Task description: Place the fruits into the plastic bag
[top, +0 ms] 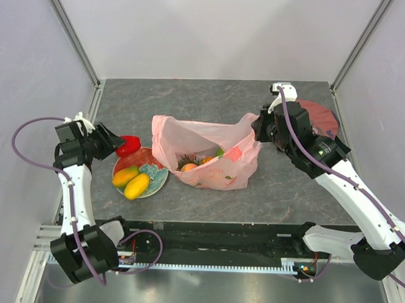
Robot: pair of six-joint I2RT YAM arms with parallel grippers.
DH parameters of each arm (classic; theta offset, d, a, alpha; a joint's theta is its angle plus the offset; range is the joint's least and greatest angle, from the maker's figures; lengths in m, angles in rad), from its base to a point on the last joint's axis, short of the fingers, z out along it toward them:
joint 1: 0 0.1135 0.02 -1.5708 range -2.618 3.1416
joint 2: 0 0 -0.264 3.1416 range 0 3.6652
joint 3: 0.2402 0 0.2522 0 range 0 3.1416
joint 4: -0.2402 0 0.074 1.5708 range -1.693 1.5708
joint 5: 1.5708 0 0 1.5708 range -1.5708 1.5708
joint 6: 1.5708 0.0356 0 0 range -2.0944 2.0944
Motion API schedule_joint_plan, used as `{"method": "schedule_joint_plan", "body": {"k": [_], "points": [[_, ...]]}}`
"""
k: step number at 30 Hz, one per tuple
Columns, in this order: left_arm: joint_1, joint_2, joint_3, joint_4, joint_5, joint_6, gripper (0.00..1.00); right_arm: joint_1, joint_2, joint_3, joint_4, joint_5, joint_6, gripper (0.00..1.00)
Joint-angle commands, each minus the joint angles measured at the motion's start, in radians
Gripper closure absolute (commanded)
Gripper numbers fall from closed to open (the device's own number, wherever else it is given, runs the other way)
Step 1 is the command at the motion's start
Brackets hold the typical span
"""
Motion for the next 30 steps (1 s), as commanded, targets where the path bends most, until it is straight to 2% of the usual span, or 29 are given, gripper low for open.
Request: {"method": "schedule_joint_plan", "body": {"k": [1,7,17,20,23,27,30], "points": [[-0.003,-0.050,0.095,0.041,0.076,-0.085,0.82,-0.003,-0.005,0.033,0.014,0.011,0.005,1.00],[-0.001,-0.043,0.243,0.040,0.058,-0.104,0.83,-0.004,-0.007,0.033,0.015,0.004,0.003,1.00],[-0.050,-0.089,0.283,0.126,0.053,-0.228,0.82,-0.003,0.004,0.044,0.017,0.000,-0.007,1.00],[-0.124,-0.075,0.354,0.136,0.017,-0.240,0.82,-0.001,0.009,0.055,0.017,-0.005,-0.013,1.00],[-0.243,-0.040,0.438,0.153,-0.043,-0.237,0.82,-0.003,0.013,0.053,0.017,-0.014,-0.012,1.00],[-0.477,0.034,0.569,0.158,-0.152,-0.179,0.81,-0.003,0.012,0.055,0.015,-0.020,-0.010,1.00],[-0.571,0.109,0.714,0.164,-0.183,-0.158,0.81,-0.003,0.009,0.056,0.009,-0.016,-0.012,1.00]]}}
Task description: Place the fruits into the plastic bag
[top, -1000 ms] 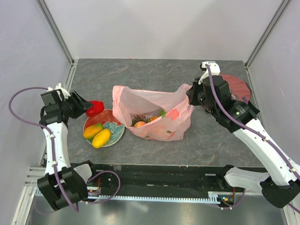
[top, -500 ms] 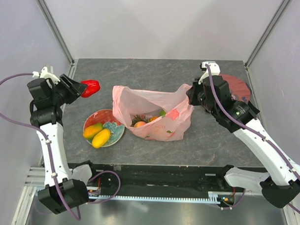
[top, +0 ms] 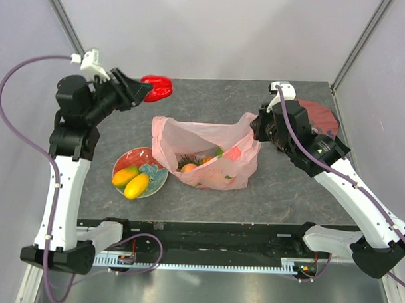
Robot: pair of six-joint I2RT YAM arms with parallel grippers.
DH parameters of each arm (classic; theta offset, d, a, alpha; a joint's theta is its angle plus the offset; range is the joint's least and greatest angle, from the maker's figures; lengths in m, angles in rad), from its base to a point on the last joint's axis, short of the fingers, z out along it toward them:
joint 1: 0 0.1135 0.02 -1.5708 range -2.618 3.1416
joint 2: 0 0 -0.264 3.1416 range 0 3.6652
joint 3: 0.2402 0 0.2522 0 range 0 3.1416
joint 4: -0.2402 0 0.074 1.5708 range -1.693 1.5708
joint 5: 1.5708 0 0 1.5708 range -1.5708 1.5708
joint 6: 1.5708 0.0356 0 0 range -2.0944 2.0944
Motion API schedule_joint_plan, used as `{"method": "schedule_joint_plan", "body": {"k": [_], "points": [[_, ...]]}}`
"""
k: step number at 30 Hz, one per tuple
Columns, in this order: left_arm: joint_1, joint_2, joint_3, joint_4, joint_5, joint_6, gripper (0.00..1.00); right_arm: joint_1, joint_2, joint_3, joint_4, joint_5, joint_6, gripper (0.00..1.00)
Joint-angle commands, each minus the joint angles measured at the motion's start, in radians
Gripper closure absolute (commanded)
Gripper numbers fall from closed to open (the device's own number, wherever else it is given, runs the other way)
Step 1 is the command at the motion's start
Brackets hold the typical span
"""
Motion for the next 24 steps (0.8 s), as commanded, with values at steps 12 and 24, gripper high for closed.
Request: {"method": "schedule_joint_plan", "body": {"k": [12,24], "points": [[-0.520,0.208,0.099,0.056,-0.033,0.224,0.81,-0.003,-0.013,0.055,0.006,0.030,-0.012,1.00],[-0.599,0.115,-0.120,-0.128,-0.188,0.327,0.81,-0.004,-0.008,0.058,0.008,0.040,-0.018,1.00]]}}
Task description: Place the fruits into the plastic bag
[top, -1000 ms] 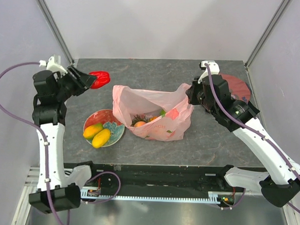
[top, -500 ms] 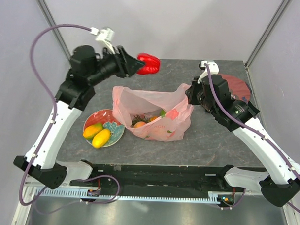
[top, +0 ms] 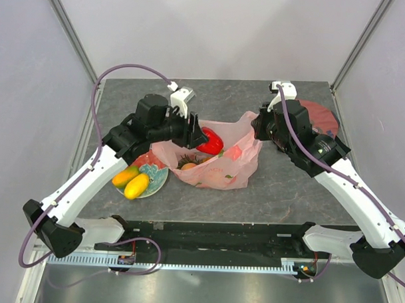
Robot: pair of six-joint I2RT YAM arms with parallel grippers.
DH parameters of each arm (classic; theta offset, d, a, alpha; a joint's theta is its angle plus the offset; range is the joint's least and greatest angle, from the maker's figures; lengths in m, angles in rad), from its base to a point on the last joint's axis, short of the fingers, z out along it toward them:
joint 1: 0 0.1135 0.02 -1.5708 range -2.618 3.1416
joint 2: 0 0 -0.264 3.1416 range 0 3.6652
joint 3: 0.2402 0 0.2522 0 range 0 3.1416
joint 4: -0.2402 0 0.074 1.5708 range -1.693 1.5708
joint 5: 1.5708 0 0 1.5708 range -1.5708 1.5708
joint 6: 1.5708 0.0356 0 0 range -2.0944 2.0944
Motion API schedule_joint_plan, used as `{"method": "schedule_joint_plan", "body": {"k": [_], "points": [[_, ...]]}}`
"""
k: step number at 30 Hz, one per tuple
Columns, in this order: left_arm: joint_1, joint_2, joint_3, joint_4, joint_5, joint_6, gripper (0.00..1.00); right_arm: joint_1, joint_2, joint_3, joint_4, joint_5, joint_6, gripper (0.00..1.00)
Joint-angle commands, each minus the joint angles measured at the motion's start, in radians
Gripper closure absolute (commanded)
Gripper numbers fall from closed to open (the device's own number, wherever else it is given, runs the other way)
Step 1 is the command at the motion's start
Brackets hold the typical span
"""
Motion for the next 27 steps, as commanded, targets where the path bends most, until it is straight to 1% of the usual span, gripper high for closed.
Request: {"method": "schedule_joint_plan", "body": {"k": [1,2,8,11,16,20,25,27], "points": [[-0.001,-0.052,-0.057,-0.062,-0.126,0.062,0.81,-0.003,-0.010,0.048,0.008,0.024,-0.013,1.00],[-0.001,-0.046,-0.076,-0.063,-0.162,0.058,0.80,-0.003,-0.010,0.047,0.008,0.023,-0.011,1.00],[0.001,0.005,-0.095,-0.065,-0.270,-0.002,0.80,-0.003,-0.016,0.045,0.007,0.017,0.000,1.00],[0.001,0.034,-0.103,-0.053,-0.272,-0.002,0.80,-0.003,-0.020,0.044,0.007,0.018,0.000,1.00],[-0.001,0.091,-0.112,-0.042,-0.198,-0.005,0.81,-0.003,-0.016,0.044,0.007,0.018,0.003,1.00],[-0.002,0.114,-0.164,-0.039,-0.123,0.002,0.81,-0.003,-0.014,0.045,0.007,0.015,0.004,1.00],[-0.004,0.124,-0.230,-0.036,-0.072,0.004,0.80,-0.003,-0.014,0.042,0.005,0.015,0.006,1.00],[-0.004,0.126,-0.235,-0.036,-0.058,0.006,0.78,-0.003,-0.013,0.042,0.007,0.015,0.004,1.00]]}}
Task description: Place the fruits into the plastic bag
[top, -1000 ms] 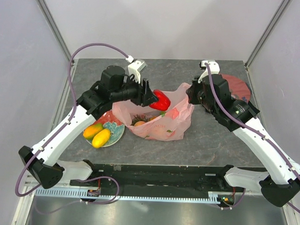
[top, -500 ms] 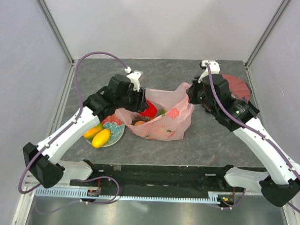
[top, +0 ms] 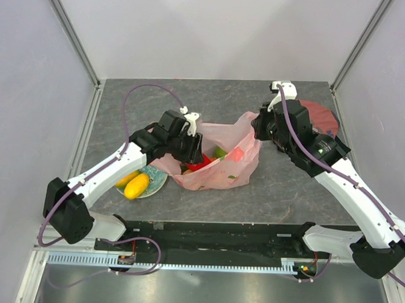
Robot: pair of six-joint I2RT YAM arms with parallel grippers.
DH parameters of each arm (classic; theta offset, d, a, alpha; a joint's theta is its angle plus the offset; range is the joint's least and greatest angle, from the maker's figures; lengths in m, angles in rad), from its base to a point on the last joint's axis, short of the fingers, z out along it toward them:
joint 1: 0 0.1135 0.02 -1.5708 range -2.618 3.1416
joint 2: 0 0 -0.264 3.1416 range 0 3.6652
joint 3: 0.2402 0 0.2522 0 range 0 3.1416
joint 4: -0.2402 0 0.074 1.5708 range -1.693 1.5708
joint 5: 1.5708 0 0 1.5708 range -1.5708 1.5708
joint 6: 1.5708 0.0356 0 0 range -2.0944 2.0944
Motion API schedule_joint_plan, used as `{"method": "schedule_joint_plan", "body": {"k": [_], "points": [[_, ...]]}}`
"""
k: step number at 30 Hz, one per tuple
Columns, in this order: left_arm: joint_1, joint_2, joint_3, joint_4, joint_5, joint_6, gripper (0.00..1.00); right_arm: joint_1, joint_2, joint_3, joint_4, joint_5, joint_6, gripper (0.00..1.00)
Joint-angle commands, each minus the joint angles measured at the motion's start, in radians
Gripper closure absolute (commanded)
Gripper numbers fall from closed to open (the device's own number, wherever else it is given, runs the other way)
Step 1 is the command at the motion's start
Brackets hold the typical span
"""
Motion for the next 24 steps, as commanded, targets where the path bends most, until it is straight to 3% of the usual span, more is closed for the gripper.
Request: {"method": "schedule_joint_plan", "body": {"k": [1,4,8,13,17,24], "points": [[-0.004,0.005,-0.022,0.021,0.060,-0.001,0.77,-0.003,-0.011,0.039,0.007,0.016,0.003,1.00],[-0.004,0.013,-0.017,0.021,0.060,-0.001,0.72,-0.003,-0.008,0.041,0.006,0.012,0.005,1.00],[-0.004,0.016,0.004,0.021,0.057,-0.004,0.49,-0.003,-0.005,0.042,0.006,0.011,0.005,1.00],[-0.004,0.010,0.035,0.021,0.065,-0.001,0.30,-0.003,-0.002,0.042,0.007,0.009,0.005,1.00],[-0.004,0.001,0.055,0.020,0.066,-0.002,0.22,-0.004,-0.002,0.041,0.007,0.011,0.005,1.00],[-0.004,-0.016,0.115,0.024,0.102,-0.030,0.19,-0.003,-0.002,0.039,0.006,0.008,0.008,1.00]]}}
